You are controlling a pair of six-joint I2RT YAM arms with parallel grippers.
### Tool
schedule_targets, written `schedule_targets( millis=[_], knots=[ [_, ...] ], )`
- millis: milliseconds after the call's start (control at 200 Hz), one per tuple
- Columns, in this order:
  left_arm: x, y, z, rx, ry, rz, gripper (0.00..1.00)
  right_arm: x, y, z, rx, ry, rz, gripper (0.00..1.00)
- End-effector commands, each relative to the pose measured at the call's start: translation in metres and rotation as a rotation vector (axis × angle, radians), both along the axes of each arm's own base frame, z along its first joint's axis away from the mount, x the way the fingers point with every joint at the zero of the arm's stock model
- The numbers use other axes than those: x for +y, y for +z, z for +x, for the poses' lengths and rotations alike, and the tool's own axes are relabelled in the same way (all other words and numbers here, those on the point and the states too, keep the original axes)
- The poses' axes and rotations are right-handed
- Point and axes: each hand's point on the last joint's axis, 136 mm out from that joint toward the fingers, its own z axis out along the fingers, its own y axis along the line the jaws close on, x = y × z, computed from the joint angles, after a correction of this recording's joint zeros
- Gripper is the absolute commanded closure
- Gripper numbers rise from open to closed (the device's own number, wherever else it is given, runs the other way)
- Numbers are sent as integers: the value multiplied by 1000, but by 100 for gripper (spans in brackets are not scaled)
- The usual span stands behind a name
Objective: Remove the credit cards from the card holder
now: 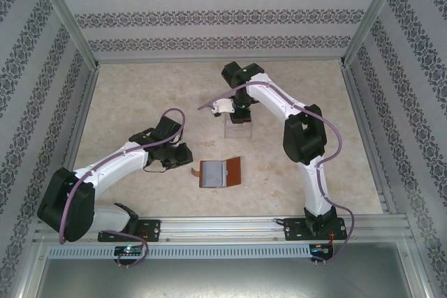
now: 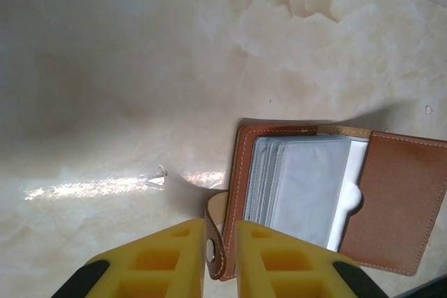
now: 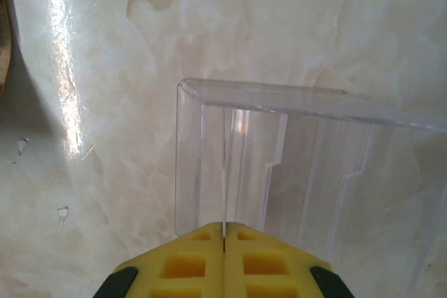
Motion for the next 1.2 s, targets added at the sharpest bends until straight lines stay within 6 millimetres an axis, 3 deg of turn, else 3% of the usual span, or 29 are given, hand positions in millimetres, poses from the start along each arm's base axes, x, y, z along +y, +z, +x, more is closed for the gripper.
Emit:
schedule_targets(
  millis=[0,390,440,570,894,1049,1194],
  knots=[
    [5,5,0,-13,-7,2,82,-9,-4,-11,80,15,-34,100],
    [6,5,-2,-10,-6,-4,82,-8,-24,-23,160,-1,-44,100],
    [6,5,-2,-10,-4,-4,82,-7,-23,-23,162,-3,-41,96],
    [6,7,-1,-13,-4,-6,82,-9,-15,-14,135,-9,-39,85],
    [6,11,0,-21,-3,-11,81,-10,17,16,-34,-57,-10,81],
    [3,12,1,-22,-13,-21,81,-2,13,-1,23,-48,32,74],
    [2,10,2,-26,-13,-23,81,-3,-6,-10,48,-58,23,72]
  ],
)
